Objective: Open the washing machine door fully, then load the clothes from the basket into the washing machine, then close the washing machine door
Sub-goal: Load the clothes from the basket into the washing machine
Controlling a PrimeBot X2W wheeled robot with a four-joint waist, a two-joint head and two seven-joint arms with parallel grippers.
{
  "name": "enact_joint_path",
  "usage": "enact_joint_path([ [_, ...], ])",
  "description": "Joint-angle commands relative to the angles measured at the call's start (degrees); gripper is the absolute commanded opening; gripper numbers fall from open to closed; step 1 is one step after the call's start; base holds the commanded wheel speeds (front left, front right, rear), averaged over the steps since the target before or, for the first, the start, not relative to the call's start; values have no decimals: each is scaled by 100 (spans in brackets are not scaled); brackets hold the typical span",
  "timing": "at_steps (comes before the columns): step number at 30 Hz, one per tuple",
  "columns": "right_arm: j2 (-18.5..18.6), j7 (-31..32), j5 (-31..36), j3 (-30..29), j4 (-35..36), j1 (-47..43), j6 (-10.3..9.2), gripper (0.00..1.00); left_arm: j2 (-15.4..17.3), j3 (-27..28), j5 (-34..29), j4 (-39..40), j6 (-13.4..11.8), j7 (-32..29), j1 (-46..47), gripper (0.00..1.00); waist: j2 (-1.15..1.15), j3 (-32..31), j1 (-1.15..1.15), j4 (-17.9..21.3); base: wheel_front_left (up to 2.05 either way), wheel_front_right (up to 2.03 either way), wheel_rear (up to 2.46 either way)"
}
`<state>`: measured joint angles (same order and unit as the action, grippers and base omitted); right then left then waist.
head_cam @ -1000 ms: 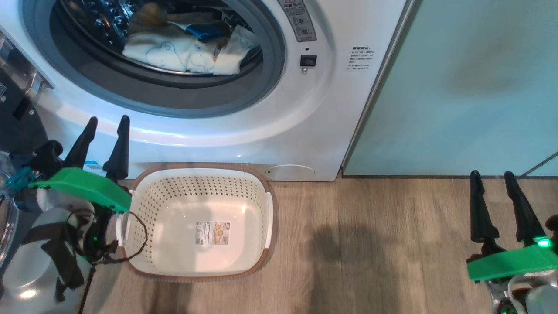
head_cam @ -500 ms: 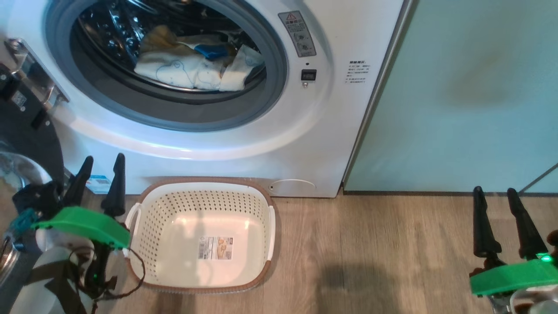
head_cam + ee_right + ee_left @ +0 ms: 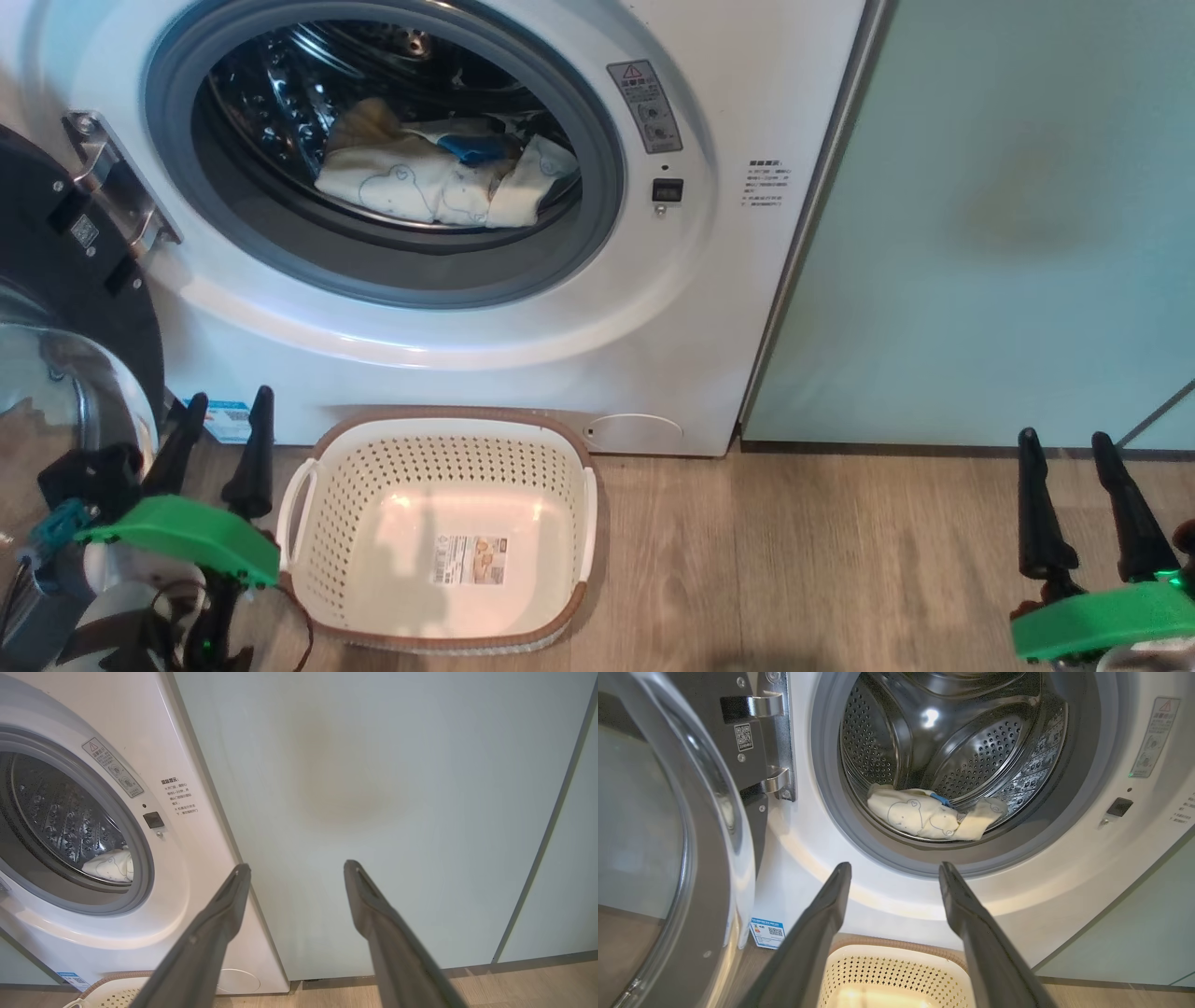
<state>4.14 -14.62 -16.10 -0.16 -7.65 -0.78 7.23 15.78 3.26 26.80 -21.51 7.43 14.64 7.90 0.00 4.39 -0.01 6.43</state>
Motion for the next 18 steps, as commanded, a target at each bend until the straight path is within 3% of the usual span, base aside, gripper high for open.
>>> enact_joint_path([
  [1, 138, -38, 28, 85, 197, 118, 25, 100, 226, 158, 60, 146, 4, 36, 163, 100, 0, -18, 1, -12, 0, 0, 0],
  [18, 126, -38, 31, 50, 182, -10, 25, 100, 339, 50, 214, 221, 5, 36, 9, 100, 0, -147, 1, 9, 0, 0, 0],
])
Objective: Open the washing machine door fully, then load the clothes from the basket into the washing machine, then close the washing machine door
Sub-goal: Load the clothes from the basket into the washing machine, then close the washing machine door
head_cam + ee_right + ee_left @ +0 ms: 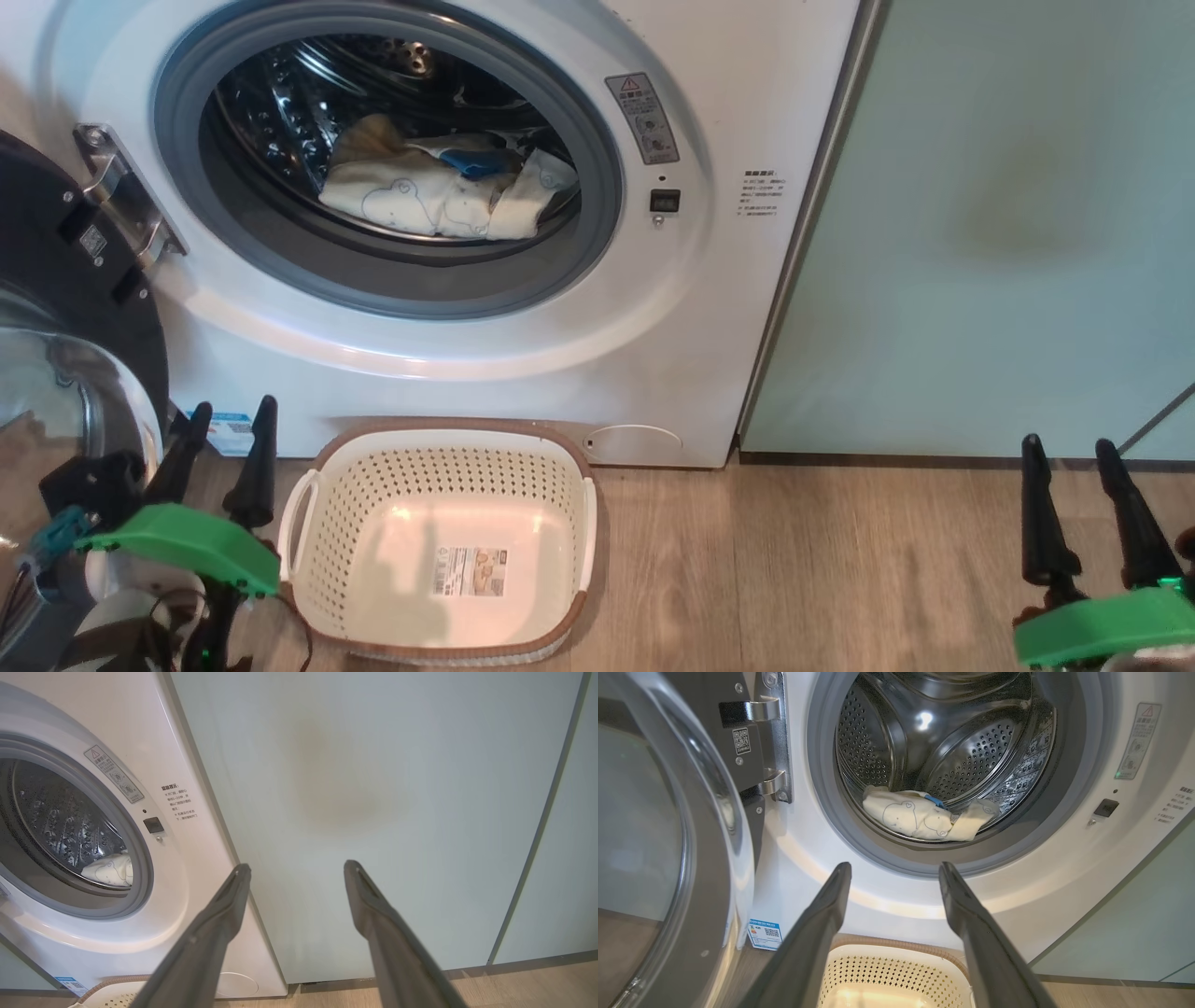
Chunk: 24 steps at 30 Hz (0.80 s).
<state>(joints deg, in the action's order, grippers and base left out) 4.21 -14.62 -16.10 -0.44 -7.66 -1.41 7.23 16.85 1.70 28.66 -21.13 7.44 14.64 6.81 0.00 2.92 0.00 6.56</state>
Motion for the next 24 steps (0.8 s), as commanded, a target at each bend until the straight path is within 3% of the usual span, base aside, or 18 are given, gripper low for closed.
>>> enact_joint_path([
  [1, 119, -38, 31, 77, 185, 50, 25, 100, 233, 198, 38, 183, 4, 36, 118, 100, 0, 1, 0, -6, 0, 0, 0],
  [14, 116, -38, 25, 79, 184, 75, 25, 100, 258, 182, -6, 167, 4, 36, 142, 100, 0, 37, 0, -30, -17, 17, 0],
  [24, 107, -38, 24, 67, 186, 67, 25, 100, 265, 189, 25, 193, 4, 36, 139, 100, 0, 59, 0, -48, -142, 142, 0],
])
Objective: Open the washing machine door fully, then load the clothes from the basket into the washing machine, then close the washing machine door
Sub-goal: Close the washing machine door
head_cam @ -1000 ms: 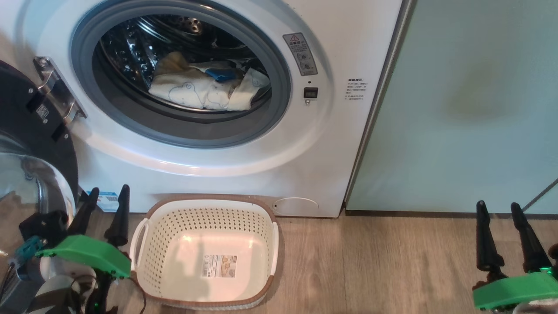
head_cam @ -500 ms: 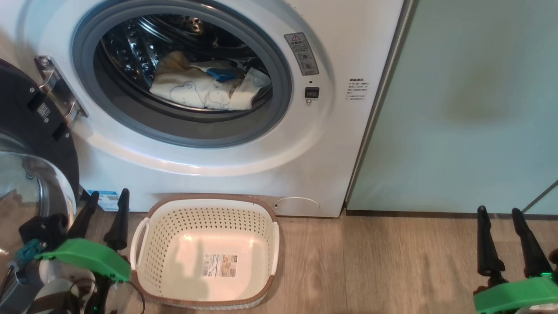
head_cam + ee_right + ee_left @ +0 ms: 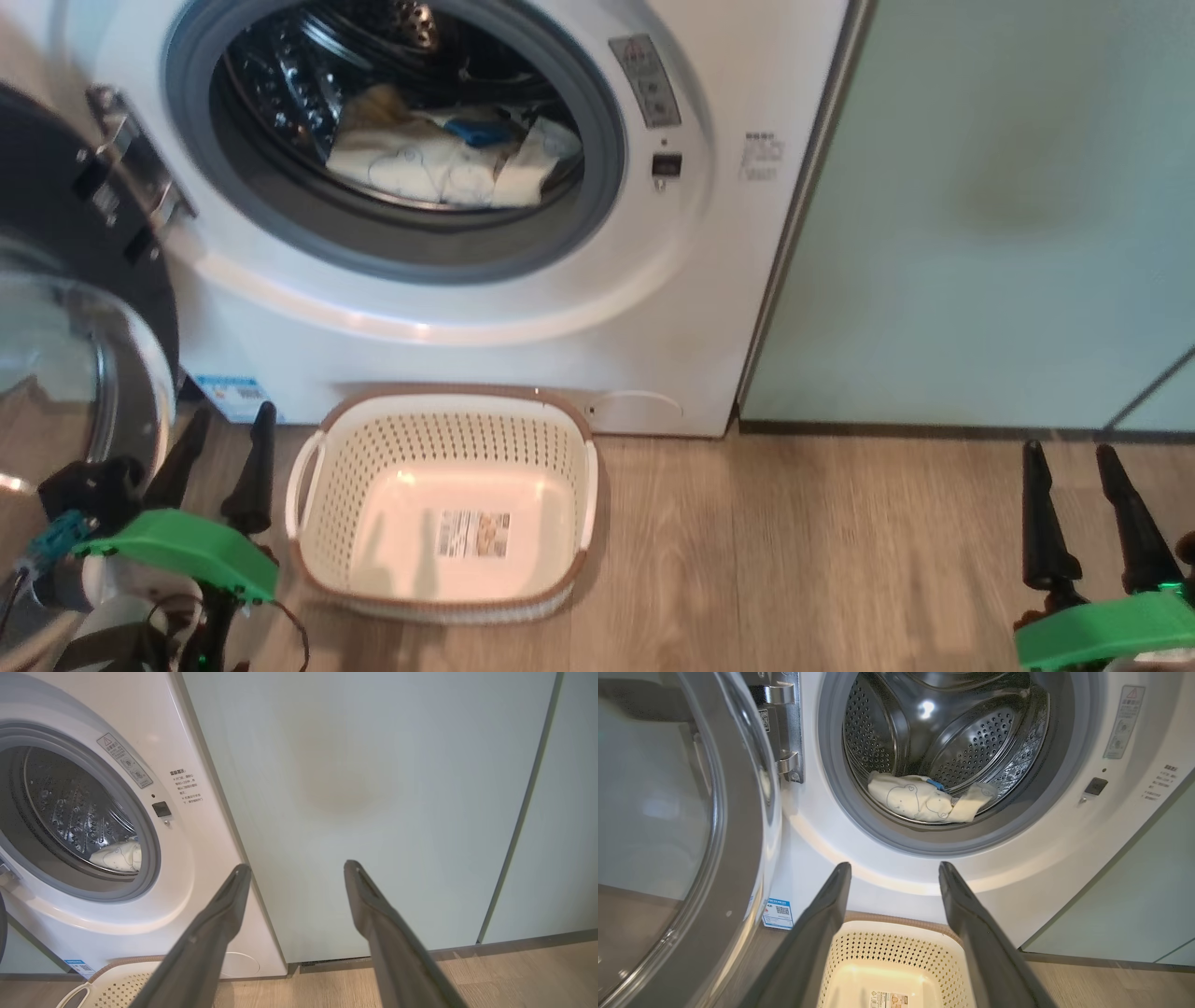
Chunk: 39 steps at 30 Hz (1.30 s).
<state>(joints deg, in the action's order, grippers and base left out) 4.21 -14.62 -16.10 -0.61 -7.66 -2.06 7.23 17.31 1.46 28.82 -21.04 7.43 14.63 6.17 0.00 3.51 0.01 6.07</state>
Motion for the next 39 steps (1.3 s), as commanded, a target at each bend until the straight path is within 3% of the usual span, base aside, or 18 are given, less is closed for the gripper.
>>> enact_joint_path([
  [1, 106, -38, 23, 79, 186, 131, 25, 100, 219, 215, 10, 187, 5, 37, 206, 100, 0, 0, -1, -3, -213, 213, 0],
  [14, 109, -38, 27, 54, 187, 112, 25, 100, 225, 341, 73, 388, 5, 37, 139, 100, 0, -27, -1, -48, -154, 154, 0],
  [32, 108, -38, 38, 48, 185, 79, 25, 100, 187, 336, 81, 363, 5, 37, 118, 100, 0, -54, -1, -140, -6, 6, 0],
  [39, 111, -38, 40, 29, 188, 55, 25, 100, 68, 451, -94, 330, 5, 37, 203, 100, 0, -69, -1, -425, 0, 0, 0],
])
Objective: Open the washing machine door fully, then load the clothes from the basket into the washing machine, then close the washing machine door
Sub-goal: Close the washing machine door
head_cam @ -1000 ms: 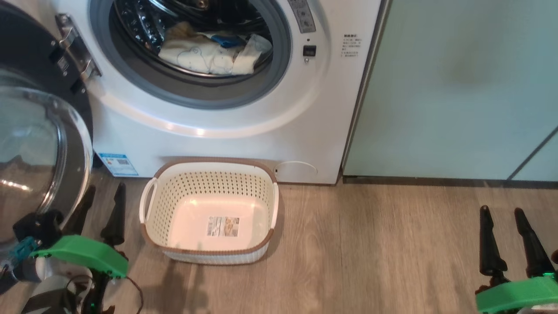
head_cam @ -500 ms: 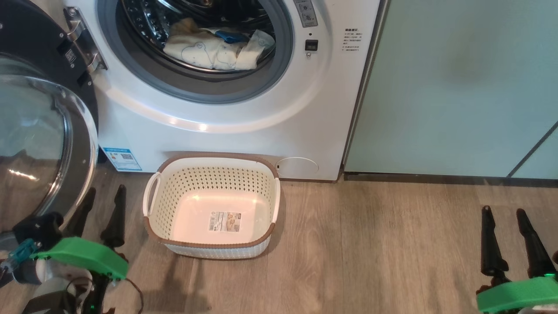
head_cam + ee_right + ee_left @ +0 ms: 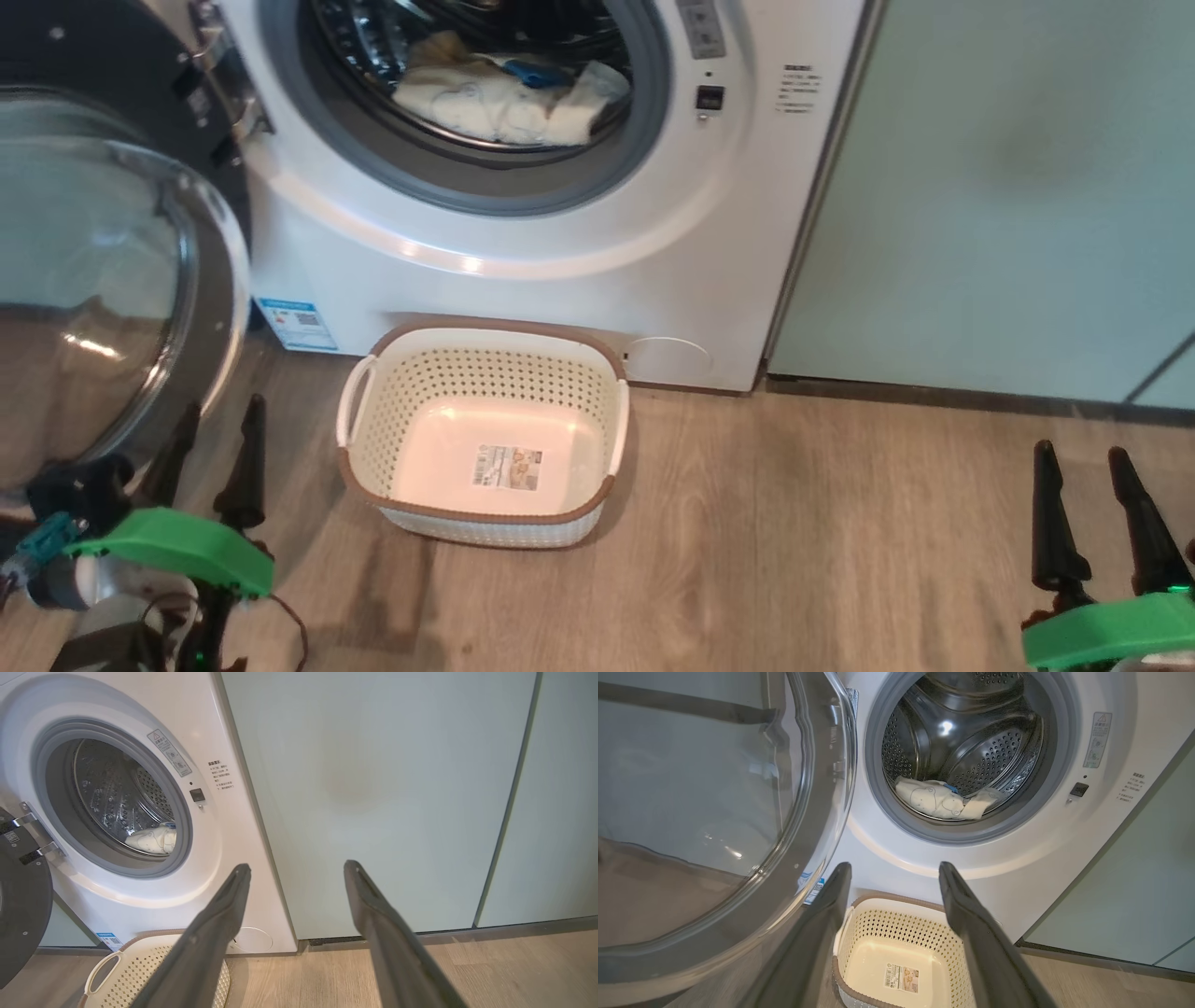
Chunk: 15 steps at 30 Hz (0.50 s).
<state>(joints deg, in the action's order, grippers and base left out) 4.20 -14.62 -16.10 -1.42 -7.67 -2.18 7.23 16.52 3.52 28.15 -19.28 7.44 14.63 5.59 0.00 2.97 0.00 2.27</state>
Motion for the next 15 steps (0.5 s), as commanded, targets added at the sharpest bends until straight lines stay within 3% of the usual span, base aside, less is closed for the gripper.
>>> enact_joint_path([
  [1, 115, -38, 38, 114, 186, 63, 25, 100, 126, 234, -43, 152, 4, 37, 264, 100, 0, -23, 0, -97, 0, 0, 0],
  [15, 143, -38, 33, 157, 201, 110, 25, 100, -74, 403, -347, 44, 4, 37, 346, 100, 0, -20, 0, -1138, 0, 0, 0],
])
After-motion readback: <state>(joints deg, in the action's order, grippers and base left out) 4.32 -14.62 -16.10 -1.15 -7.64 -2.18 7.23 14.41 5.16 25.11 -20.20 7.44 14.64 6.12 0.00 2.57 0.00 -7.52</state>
